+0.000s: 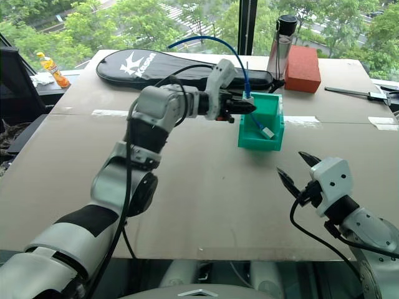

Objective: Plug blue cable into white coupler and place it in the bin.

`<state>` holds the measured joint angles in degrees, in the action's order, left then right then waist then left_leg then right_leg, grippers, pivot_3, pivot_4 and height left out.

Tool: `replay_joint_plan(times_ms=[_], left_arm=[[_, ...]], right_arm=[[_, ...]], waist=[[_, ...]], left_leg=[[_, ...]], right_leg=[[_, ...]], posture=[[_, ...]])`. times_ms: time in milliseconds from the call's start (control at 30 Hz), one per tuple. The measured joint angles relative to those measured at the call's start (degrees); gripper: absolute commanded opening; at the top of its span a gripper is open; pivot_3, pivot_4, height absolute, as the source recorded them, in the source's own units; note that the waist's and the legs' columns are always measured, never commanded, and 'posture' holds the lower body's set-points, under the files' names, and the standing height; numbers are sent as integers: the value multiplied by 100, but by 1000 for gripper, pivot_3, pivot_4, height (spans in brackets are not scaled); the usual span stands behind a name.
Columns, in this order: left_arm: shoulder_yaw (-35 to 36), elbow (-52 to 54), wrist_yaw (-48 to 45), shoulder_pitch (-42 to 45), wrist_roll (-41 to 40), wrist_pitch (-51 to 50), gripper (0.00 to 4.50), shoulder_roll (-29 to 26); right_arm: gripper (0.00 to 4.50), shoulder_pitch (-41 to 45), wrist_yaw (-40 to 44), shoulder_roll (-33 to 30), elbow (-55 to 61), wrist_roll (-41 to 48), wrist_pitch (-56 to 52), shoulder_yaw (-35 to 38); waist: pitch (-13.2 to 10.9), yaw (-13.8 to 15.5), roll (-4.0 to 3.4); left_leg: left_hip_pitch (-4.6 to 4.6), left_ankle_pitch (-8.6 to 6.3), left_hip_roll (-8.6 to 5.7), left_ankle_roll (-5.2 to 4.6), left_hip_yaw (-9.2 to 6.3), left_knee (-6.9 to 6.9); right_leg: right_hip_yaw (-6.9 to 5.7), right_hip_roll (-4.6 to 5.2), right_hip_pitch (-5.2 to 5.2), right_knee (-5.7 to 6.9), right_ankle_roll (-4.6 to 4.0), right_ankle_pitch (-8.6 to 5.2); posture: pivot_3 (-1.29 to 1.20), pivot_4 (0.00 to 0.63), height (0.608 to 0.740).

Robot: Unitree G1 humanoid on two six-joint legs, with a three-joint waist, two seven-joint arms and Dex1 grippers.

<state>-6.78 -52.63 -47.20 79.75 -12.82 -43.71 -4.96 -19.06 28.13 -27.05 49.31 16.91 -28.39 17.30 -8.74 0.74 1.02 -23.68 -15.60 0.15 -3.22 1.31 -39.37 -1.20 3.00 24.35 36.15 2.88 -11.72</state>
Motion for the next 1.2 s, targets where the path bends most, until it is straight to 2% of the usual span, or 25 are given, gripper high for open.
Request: replay_joint_plan(times_ms=[33,67,100,133,267,400,500,533,567,633,667,733,800,900,967,1000,1067,1200], left_arm=[[-3,-346,71,151,63,169,1377,102],[-2,-696,138,277,147,358,1605,201],[1,-1114,177,400,244,580,2128,281],[26,-1360,212,463,272,693,2426,303],[376,-1821,243,686,274,666,4438,235],[506,-1662,-254,749,192,158,4480,-32],[508,-518,-936,247,5,-285,4480,-531],[574,431,-1083,-286,-158,-384,4500,-778],[631,682,-1127,-459,-228,-402,4500,-837],[842,2422,-1045,-1711,-442,-36,4500,-1010],[813,3174,-1090,-2335,-532,45,4500,-1155],[789,3817,-1126,-2992,-535,249,4500,-1355],[995,4844,-1290,-3931,-897,282,4500,-1667],[1292,5646,-1190,-4657,-1143,324,4500,-1833],[1583,6683,-1091,-5935,-1200,596,4500,-2200],[1655,6829,-1076,-6310,-1198,637,4500,-2294],[1829,7130,-991,-7218,-1187,808,4500,-2451],[2052,7504,-871,-8151,-1187,1308,4500,-2568]], right_arm=[[3277,-49,-43,38,30,-6,0,32],[3277,-78,-103,65,65,-7,0,74],[3277,-110,-176,107,140,-9,0,127],[3277,-157,-234,145,202,-20,2,135],[3277,-363,-401,270,294,-88,6,101],[3277,-351,-500,301,401,-105,5,-9],[3277,-183,-502,304,355,-68,0,-122],[3688,-50,-494,306,281,3,1,-111],[3821,-24,-496,306,249,20,2,-97],[4462,210,-424,275,16,172,-1,-71],[4462,281,-334,206,-124,247,12,-38],[4462,333,-212,99,-312,332,29,-1],[4462,499,18,-117,-581,461,67,95],[4462,617,267,-329,-821,621,126,209],[4462,587,755,-734,-1039,841,209,383],[4462,511,876,-835,-1155,882,217,515],[4462,440,1170,-1056,-1428,989,248,737],[4462,229,1583,-1255,-1567,1094,388,854]], waist=[[0,-20,0],[0,-33,0],[-1,-51,0],[-1,-65,0],[-4,-54,2],[-4,-62,1],[-3,-127,0],[-2,-161,-4],[-2,-154,-3],[3,-148,-12],[2,-149,-11],[1,-127,-11],[2,-113,-15],[0,-5,-10],[4,-11,-23],[2,-9,-19],[-1,8,-16],[2,69,-14]], left_leg=[[2,0,1,0,2,5],[4,0,1,0,0,8],[4,-1,1,0,-3,13],[1,-1,2,0,-4,17],[-9,0,7,0,-3,17],[-6,0,13,0,6,14],[0,0,19,1,12,12],[10,1,22,4,16,15],[11,2,23,5,16,13],[19,17,23,34,15,16],[21,18,22,36,15,17],[18,23,20,44,10,15],[20,23,18,43,15,15],[23,9,14,19,3,8],[77,5,13,13,37,31],[107,2,16,8,37,32],[102,1,24,7,28,32],[102,1,23,8,5,18]], right_leg=[[8,-4,1,-4,-1,0],[17,-8,2,-4,-2,1],[29,-15,9,-5,-15,9],[30,-17,14,-4,-18,10],[32,-18,30,0,-19,10],[43,-14,30,1,-14,8],[53,-12,30,13,-20,12],[64,-10,29,18,-22,13],[65,-9,30,29,-22,12],[75,3,31,40,-24,13],[87,2,31,41,-25,14],[85,0,34,44,-26,14],[86,6,32,48,-26,14],[71,7,24,44,-29,12],[91,12,-13,40,-48,-2],[90,11,-40,33,-48,-3],[83,11,-47,15,-51,-3],[71,39,-61,13,-48,-5]], posture=[[0,150,740],[0,150,740],[0,150,740],[0,150,740],[0,150,740],[0,150,740],[0,150,740],[0,150,740],[0,150,740],[0,150,740],[0,150,740],[0,150,740],[0,150,740],[0,150,740],[0,150,740],[0,150,740],[0,150,740],[0,150,740]])
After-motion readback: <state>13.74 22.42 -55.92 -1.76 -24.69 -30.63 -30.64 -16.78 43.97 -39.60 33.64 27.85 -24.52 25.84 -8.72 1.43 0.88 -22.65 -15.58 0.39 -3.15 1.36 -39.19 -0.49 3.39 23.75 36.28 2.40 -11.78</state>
